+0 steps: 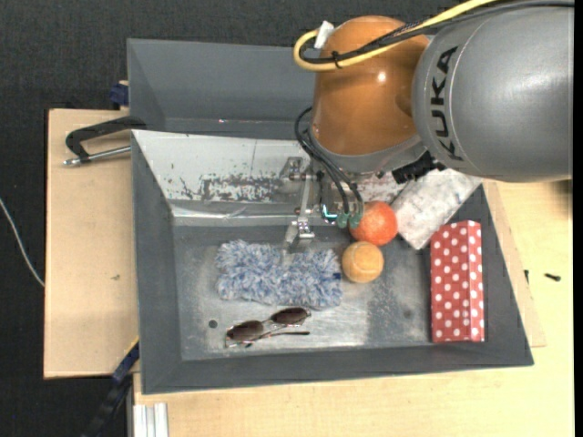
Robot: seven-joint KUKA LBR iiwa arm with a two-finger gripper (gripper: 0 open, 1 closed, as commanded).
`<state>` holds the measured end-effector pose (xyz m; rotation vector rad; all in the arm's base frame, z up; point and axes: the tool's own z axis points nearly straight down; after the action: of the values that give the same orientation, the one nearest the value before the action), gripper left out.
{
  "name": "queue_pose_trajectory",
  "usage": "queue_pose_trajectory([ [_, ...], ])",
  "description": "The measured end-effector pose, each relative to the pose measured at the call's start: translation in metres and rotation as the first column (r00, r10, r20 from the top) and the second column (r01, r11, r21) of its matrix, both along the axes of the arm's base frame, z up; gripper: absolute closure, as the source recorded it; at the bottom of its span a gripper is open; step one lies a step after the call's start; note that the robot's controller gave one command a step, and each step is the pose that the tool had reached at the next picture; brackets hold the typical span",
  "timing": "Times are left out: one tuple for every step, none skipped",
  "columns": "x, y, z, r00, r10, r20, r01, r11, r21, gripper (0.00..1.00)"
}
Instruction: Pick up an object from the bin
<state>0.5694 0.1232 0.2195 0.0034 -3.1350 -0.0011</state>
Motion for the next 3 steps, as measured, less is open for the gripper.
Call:
queue_pose_trajectory([
  [0.002, -0.001, 0.004, 1.000, -0.002, 0.008, 0.002, 1.000, 0.001, 0.00],
  [-0.006, -0.004, -0.011, 0.998, 0.058, 0.016, -0.058, 0.998, 0.002, 0.00],
  [-0.070, -0.012, -0.145, 0.973, 0.232, 0.023, -0.232, 0.973, 0.002, 1.00],
])
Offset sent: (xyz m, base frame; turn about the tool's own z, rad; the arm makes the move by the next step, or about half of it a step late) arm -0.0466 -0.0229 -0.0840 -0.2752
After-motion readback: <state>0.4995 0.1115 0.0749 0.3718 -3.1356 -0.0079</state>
